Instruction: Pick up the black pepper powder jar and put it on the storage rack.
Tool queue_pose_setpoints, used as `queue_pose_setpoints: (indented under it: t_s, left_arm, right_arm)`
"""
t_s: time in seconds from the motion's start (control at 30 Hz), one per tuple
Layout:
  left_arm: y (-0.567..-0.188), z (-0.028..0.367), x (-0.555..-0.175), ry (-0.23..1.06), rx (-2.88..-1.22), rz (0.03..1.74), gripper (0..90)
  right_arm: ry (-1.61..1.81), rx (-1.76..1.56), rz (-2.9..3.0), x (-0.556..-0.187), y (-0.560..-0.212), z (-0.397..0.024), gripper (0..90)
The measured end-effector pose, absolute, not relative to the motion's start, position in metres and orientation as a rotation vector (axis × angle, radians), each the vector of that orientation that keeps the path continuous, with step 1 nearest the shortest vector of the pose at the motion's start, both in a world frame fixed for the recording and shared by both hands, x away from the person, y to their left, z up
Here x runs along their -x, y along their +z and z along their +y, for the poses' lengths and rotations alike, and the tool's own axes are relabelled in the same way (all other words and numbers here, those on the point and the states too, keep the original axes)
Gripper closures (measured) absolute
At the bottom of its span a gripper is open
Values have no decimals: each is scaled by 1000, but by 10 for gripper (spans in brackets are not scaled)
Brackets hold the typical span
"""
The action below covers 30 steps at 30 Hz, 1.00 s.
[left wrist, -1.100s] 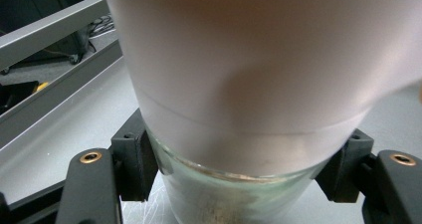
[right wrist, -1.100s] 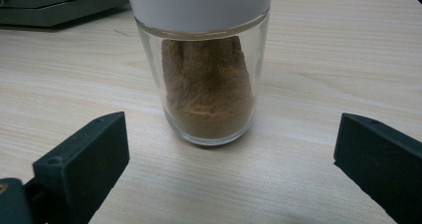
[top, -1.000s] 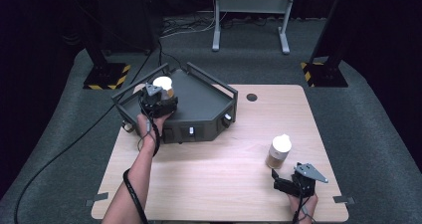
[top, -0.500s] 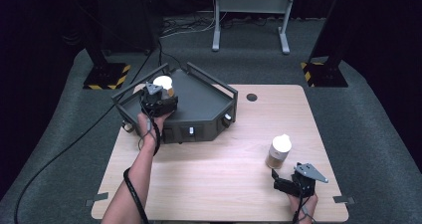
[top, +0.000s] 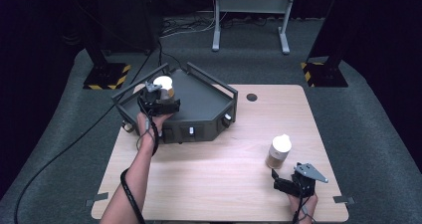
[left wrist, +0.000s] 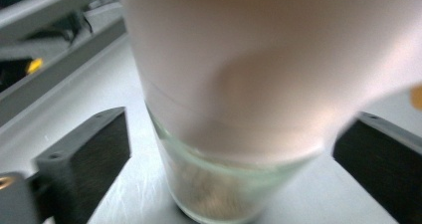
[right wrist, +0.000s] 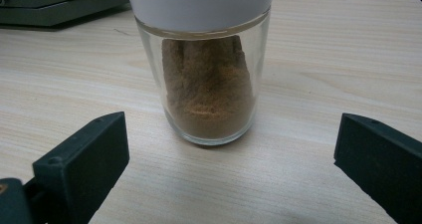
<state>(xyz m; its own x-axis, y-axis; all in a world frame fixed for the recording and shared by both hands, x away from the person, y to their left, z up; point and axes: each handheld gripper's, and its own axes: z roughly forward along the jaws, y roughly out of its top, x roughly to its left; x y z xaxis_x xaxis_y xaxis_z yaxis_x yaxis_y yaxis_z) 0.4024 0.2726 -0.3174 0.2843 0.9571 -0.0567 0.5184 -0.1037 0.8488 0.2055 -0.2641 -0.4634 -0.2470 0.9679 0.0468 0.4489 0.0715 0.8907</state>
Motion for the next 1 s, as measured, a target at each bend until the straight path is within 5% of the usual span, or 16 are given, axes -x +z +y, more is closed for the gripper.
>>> queue_pose_setpoints:
  t_s: [0.6,1.0]
  left_arm:
    - [-304,269,-350,669,-1878,1356,0]
    - [-347,256,-317,611,-1967,1357,0]
  right_arm:
    - [1129,-1410,1760,-205,-464,-264,0]
    - [1122,-1406,1764,-206,-463,-264,0]
